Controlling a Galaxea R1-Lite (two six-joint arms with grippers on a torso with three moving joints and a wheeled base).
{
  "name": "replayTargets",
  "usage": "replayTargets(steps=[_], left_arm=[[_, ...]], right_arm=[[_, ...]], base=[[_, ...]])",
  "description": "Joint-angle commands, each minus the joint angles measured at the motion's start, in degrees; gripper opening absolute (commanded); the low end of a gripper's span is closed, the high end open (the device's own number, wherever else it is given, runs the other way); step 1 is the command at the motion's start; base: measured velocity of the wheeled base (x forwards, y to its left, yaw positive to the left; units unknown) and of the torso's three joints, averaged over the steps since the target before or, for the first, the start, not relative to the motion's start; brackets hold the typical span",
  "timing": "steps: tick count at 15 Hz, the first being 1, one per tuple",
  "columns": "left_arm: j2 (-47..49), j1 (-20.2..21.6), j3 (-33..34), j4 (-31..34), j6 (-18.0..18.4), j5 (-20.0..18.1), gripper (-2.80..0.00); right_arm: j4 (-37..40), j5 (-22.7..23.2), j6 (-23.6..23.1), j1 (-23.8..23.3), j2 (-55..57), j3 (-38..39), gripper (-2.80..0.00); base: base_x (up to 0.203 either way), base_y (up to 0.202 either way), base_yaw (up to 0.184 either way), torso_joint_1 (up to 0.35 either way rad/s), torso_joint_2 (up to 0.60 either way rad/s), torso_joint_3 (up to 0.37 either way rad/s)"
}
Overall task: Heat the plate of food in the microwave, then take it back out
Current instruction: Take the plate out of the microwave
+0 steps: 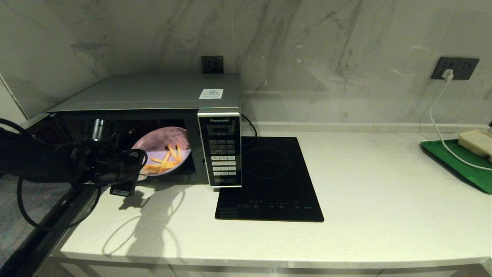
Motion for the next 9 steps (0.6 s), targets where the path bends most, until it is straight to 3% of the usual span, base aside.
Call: replayTargets(steps=[1,9], left_arm=[[-1.6,0.0,0.1,3.8,-0.5,0.2,-2.80],[-10.2,-0.2,4.4,9.2,-0.9,0.4,-2.80]], right_arm=[[0.0,0.0,0.1,0.0,0.0,0.0,-2.80],[0.0,0.0,0.1,0.0,0.0,0.0,-2.80]], base=[[0.000,0.000,0.000,0.000,0.00,0.000],[0.000,0.000,0.000,0.000,0.00,0.000]])
